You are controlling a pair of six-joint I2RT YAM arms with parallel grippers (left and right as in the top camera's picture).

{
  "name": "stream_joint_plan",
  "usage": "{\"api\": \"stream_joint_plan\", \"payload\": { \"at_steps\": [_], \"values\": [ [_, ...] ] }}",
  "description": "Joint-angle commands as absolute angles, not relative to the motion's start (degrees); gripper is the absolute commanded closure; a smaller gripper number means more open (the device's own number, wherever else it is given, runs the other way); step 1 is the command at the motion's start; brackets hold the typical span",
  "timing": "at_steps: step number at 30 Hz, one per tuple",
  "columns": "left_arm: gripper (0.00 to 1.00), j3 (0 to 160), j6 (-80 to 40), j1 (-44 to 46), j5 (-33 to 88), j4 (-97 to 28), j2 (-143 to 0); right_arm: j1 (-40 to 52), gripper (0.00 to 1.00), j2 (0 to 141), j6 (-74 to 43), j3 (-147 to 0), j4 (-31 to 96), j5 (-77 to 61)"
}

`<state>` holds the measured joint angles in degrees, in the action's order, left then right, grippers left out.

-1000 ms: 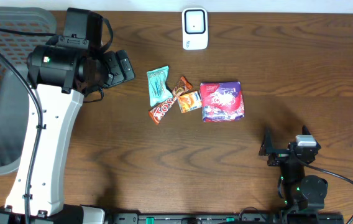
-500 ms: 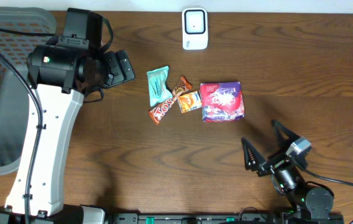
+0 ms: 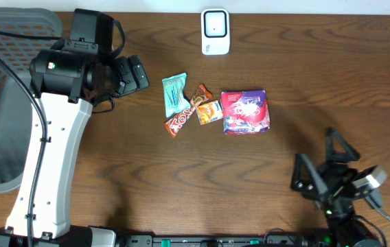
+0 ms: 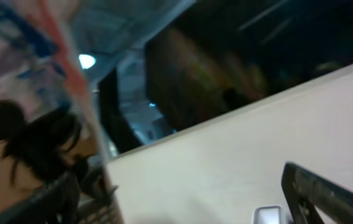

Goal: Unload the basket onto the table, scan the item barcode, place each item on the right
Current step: 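Reach the right gripper toward the purple candy bag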

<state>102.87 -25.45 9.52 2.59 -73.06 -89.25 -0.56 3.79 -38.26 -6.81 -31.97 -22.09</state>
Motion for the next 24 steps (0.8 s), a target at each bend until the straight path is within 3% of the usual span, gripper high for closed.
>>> {"api": "stream_joint_plan", "payload": {
  "at_steps": [1,4,10,15,21,24],
  "values": [
    [0.02,102.98,-25.1,9.28,1.67,-73.12,-89.67,-0.16,0.01,10.24,-29.39,-16.99,-29.43,-19.42],
    [0.02,102.98,-25.1,9.28,1.67,-73.12,-89.67,-0.16,0.01,19.05,-19.46,-27.44,-19.73,-27.07],
    [0.02,102.98,-25.1,9.28,1.67,-73.12,-89.67,-0.16,0.01,41.56,-3.44,-52.45,16.71,-30.37],
    [0.02,102.98,-25.1,9.28,1.67,-73.12,-89.69,-0.14,0.01,58.81,-2.46,-70.76,41.8,-33.98],
    [0.02,102.98,-25.1,9.28,1.67,-73.12,-89.67,-0.1,0.01,71.72,-9.34,-77.01,51.24,-55.18],
    [0.02,102.98,-25.1,9.28,1.67,-73.12,-89.67,0.1,0.01,75.46,-9.32,-76.99,53.39,-55.61]
  ]
}}
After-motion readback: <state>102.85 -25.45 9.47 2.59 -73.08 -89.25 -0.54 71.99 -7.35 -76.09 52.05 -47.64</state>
